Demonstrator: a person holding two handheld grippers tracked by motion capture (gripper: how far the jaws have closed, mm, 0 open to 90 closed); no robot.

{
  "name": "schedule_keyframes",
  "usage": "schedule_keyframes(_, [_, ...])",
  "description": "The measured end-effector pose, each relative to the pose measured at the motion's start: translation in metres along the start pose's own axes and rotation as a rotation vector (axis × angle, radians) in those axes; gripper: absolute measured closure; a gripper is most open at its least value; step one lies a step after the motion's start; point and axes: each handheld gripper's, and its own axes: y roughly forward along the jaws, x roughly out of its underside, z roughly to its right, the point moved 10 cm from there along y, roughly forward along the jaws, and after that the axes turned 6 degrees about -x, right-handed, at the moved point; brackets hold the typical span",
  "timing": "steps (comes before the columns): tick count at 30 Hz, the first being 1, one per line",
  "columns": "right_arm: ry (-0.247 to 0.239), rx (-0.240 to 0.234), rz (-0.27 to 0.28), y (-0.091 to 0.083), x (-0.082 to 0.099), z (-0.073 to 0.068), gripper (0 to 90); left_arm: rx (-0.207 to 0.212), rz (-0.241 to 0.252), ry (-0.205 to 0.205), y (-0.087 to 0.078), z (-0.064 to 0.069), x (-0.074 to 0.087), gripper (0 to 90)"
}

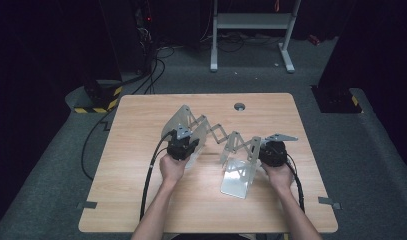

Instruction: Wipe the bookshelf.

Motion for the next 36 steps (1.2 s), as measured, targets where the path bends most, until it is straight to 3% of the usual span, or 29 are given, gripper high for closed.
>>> schedule_keyframes(15, [-0.011,-0.016,-0.015,-0.001,0.012,-0.009,88.7,0.022,-0.012,0.030,0.014,0.004,-0.010,88.6])
schedule_keyframes(25, [-0.034,-0.028,-0.013,-0.003,0.018,-0.019,88.6,0.057,-0.011,0.013,0.018,0.004,-0.011,86.6])
schedule_keyframes(31, [-0.030,-0.029,-0.021,-0.001,0.021,-0.018,87.8,0.052,-0.019,0.004,0.010,0.001,-0.003,69.8])
schedule_keyframes(36, [-0.028,-0.026,-0.020,0.000,0.021,-0.016,87.7,0.034,-0.065,-0.038,0.005,-0.005,0.018,57.2])
